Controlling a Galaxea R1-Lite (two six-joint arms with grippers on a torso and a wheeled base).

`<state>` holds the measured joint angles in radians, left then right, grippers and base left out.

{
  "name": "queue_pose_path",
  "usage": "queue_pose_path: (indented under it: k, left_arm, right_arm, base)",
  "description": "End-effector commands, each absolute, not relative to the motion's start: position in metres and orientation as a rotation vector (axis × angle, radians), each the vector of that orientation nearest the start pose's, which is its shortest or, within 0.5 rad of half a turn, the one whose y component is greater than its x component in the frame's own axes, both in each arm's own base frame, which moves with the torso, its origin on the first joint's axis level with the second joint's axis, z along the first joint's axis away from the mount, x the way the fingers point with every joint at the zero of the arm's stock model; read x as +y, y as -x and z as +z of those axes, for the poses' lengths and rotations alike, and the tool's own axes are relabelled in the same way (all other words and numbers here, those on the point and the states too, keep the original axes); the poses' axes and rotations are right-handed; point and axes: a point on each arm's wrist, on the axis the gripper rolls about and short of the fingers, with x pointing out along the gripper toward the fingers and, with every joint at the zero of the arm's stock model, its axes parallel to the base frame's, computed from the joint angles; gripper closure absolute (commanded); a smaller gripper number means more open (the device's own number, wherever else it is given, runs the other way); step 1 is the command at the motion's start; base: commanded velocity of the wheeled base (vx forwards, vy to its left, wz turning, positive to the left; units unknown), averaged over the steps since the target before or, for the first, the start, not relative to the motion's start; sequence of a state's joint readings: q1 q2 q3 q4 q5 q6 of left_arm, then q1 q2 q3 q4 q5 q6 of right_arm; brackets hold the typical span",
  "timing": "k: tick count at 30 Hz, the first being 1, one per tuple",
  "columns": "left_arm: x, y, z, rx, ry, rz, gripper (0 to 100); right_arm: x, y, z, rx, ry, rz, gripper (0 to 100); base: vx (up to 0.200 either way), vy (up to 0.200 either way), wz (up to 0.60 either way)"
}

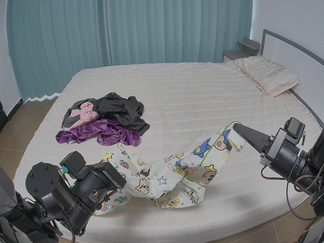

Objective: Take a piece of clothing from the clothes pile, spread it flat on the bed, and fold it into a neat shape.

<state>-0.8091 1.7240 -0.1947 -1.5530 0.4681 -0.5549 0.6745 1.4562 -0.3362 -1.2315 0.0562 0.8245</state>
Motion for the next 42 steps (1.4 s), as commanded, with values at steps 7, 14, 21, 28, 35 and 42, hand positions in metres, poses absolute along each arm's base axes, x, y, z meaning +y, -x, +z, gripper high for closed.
queue_pose_path:
  k: [7,14,21,28,35,42]
  left_arm:
    - [-0.157,-0.166,0.129,0.062,0.570,-0.335,100]
    - [-0.157,-0.166,0.129,0.062,0.570,-0.335,100]
    - [-0.157,-0.166,0.130,0.059,0.570,-0.332,100]
    - [-0.156,-0.165,0.132,0.051,0.576,-0.335,100]
    - [-0.155,-0.166,0.131,0.053,0.575,-0.331,100]
    - [-0.156,-0.166,0.130,0.059,0.569,-0.329,100]
  right_arm:
    - [0.129,-0.167,0.186,0.186,-0.823,0.715,100]
    - [0.128,-0.168,0.186,0.184,-0.823,0.710,100]
    - [0.128,-0.168,0.186,0.183,-0.823,0.711,100]
    - [0.127,-0.166,0.188,0.173,-0.826,0.715,100]
    - [0.130,-0.168,0.183,0.202,-0.818,0.715,100]
    - [0.135,-0.169,0.177,0.235,-0.809,0.717,100]
  base:
    - [0.000,-0.200,0.00]
    - [0.000,-0.200,0.00]
    - [0.000,-0.200,0.00]
    - [0.000,-0.200,0.00]
    - [0.000,-0.200,0.00]
    - [0.000,-0.200,0.00]
